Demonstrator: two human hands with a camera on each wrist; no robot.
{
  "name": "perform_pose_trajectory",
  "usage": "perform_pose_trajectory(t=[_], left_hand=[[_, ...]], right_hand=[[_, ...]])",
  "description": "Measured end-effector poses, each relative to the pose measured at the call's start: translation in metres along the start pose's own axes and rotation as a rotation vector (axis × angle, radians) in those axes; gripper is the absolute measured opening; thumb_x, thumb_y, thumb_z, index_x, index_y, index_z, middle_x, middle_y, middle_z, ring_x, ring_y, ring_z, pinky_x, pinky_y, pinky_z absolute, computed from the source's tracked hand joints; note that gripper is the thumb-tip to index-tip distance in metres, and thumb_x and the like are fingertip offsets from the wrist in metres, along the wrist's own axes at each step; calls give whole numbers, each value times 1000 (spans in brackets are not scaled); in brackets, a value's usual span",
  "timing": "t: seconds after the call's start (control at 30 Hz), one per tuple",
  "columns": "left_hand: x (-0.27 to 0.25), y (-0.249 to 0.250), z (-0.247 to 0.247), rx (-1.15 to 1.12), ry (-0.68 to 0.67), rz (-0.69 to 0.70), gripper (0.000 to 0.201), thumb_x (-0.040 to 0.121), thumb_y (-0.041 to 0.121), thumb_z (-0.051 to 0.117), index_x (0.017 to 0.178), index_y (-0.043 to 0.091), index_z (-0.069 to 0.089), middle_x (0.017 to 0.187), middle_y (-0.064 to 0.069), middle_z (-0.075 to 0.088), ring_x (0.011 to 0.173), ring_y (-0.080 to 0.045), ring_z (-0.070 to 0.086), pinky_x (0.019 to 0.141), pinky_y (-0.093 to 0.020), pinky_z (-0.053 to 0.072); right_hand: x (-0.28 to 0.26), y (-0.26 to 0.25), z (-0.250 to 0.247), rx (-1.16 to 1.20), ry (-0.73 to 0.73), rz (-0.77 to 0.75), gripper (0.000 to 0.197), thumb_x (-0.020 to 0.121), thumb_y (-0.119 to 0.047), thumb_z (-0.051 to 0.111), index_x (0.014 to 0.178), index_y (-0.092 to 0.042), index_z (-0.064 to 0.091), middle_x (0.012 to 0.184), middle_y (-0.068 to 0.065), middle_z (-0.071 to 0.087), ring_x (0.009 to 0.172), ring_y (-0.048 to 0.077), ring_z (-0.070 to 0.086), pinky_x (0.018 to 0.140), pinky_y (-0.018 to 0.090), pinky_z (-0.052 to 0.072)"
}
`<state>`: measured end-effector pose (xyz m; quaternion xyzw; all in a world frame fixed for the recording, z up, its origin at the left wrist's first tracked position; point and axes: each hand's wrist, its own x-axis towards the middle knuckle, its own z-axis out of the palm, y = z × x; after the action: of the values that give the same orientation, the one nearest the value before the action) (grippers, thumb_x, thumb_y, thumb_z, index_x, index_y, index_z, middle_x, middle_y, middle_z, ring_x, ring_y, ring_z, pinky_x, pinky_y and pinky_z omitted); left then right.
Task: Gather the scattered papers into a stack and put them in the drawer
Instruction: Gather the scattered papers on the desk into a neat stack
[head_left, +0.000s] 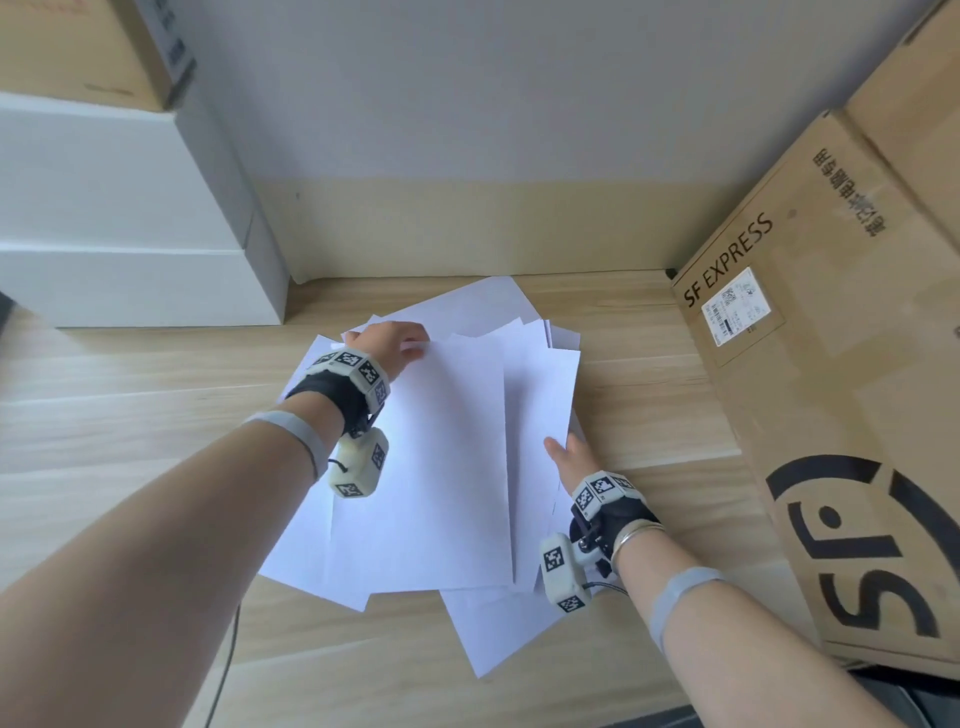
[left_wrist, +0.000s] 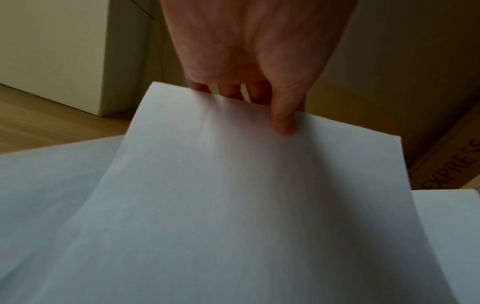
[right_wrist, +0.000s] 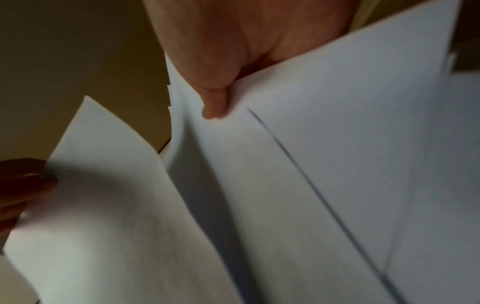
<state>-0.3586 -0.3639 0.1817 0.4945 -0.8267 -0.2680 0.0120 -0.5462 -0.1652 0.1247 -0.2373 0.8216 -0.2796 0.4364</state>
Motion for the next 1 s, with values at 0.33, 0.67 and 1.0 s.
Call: perform_pose_trajectory(t=[0.33,0.67,1.0], left_hand=[[10,32,33,-75,21,-91,24,92,21,49,113,24,60,119,2,65,116,-22,55,99,-38,29],[-15,-14,30,-496,123,-399,83,80,31,69,148,30,21,150,-14,28,136,-33,33,109,-46,32],[-29,-5,-19,-1291,59,-220,26,77,2,70,96,17,61,86,0,74,75,-14,71,82,-40,55]], right_hand=[[1,4,5,-41,-9,-20,47,78,-20,70,120,-11,53,117,8,64,107,25,61,98,38,47],[-15,-26,-11,104,122,-154,41,84,13,53,125,7,49,128,20,57,104,13,50,79,13,37],[-17,-75,-30,250,60,-249,20,90,0,55,108,5,59,100,14,62,89,12,58,74,22,49]])
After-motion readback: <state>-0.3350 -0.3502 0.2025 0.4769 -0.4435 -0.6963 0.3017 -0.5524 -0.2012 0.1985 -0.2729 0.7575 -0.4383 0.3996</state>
